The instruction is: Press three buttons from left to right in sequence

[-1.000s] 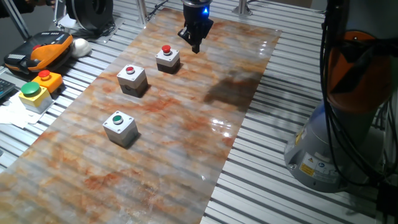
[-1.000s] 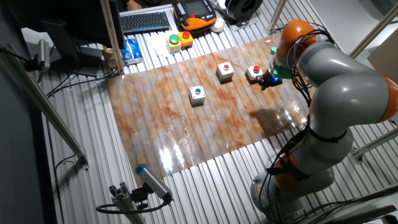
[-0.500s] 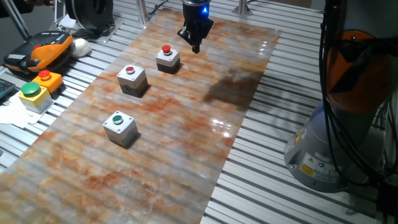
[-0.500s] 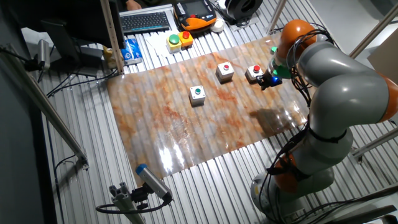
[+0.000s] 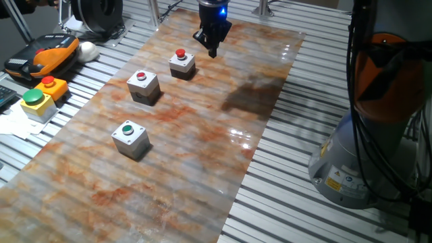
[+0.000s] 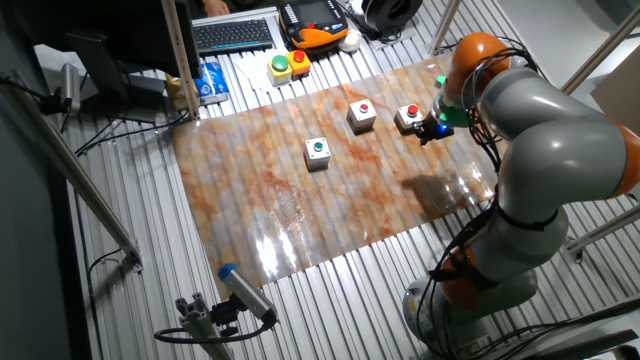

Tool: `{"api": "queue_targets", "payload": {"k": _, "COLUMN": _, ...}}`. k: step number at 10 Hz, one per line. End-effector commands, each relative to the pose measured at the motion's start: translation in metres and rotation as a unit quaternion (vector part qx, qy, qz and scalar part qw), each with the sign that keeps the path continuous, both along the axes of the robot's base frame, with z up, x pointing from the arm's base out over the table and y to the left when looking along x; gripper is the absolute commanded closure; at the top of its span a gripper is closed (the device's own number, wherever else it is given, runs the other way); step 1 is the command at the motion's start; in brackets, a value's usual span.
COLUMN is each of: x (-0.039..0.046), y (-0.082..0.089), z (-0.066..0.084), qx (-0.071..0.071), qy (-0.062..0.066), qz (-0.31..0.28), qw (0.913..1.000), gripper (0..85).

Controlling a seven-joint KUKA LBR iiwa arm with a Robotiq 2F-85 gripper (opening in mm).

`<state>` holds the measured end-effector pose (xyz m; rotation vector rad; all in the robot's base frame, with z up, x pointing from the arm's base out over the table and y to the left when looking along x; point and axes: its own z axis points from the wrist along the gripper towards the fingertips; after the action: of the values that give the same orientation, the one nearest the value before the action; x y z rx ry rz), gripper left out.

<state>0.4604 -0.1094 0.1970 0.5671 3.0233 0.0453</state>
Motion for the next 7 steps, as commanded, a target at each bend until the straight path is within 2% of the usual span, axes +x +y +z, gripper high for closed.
{"api": "queue_targets", "payload": {"k": 1, "x": 0.0000, "y": -0.002, "z": 0.000, "qx": -0.001, "qy": -0.001, "qz": 0.001, "qw": 1.0000, "gripper": 85.0}}
{"api": "queue_targets", "payload": {"k": 5, "x": 0.0017, "y": -0.010, "z": 0.000, "qx": -0.003, "qy": -0.005, "qz": 0.010, "qw": 0.9999, "gripper": 85.0}}
{"api": "queue_targets", "payload": {"k": 7, "x": 0.0080, "y": -0.025, "z": -0.003, "qx": 0.010, "qy": -0.005, "qz": 0.024, "qw": 0.9996, "gripper": 85.0}}
